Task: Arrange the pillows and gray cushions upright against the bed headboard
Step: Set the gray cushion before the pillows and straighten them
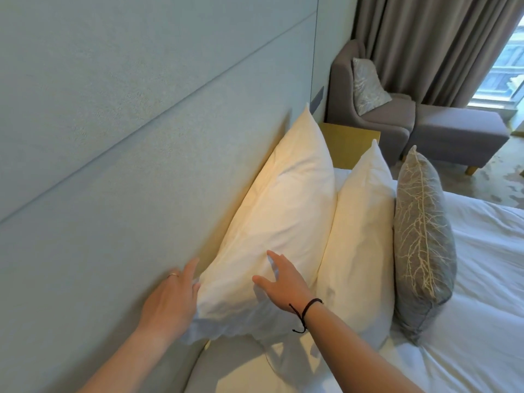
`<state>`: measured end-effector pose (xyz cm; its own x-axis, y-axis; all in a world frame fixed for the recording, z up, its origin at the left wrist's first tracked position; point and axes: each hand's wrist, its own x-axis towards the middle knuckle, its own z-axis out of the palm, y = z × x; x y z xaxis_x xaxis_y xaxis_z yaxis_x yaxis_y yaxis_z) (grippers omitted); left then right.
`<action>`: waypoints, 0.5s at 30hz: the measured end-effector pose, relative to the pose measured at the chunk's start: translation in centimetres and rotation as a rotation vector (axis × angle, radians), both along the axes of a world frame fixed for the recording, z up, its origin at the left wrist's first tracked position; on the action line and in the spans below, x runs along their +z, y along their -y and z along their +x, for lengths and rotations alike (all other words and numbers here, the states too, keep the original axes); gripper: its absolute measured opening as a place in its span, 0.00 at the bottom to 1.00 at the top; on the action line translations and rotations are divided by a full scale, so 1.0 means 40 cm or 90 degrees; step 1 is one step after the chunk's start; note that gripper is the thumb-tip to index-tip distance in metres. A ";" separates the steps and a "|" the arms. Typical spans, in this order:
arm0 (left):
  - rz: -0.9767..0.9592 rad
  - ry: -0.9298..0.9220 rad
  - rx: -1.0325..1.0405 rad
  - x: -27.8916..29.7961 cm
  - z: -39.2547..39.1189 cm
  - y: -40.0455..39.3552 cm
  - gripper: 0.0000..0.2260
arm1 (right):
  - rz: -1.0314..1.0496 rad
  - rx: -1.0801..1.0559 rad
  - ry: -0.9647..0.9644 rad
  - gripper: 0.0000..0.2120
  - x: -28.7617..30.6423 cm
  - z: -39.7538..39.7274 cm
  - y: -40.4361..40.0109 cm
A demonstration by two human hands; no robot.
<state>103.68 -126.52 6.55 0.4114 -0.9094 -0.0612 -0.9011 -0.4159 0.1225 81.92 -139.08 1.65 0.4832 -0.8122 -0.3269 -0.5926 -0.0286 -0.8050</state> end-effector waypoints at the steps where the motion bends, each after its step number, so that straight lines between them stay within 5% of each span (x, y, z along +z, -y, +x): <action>1: -0.020 0.020 -0.009 -0.001 -0.006 -0.001 0.19 | 0.002 0.001 -0.004 0.39 -0.004 -0.011 -0.003; 4: -0.106 0.036 -0.046 0.003 -0.036 0.000 0.13 | 0.002 -0.016 -0.017 0.38 -0.014 -0.058 -0.013; 9: -0.183 0.015 -0.174 0.016 -0.149 0.038 0.16 | -0.161 -0.129 -0.171 0.36 -0.065 -0.212 -0.052; 11: -0.200 -0.008 -0.246 0.004 -0.217 0.062 0.14 | -0.127 -0.194 -0.204 0.39 -0.103 -0.278 -0.085; 15: -0.048 -0.186 -0.278 -0.079 -0.385 0.111 0.16 | -0.064 -0.221 -0.174 0.41 -0.172 -0.340 -0.157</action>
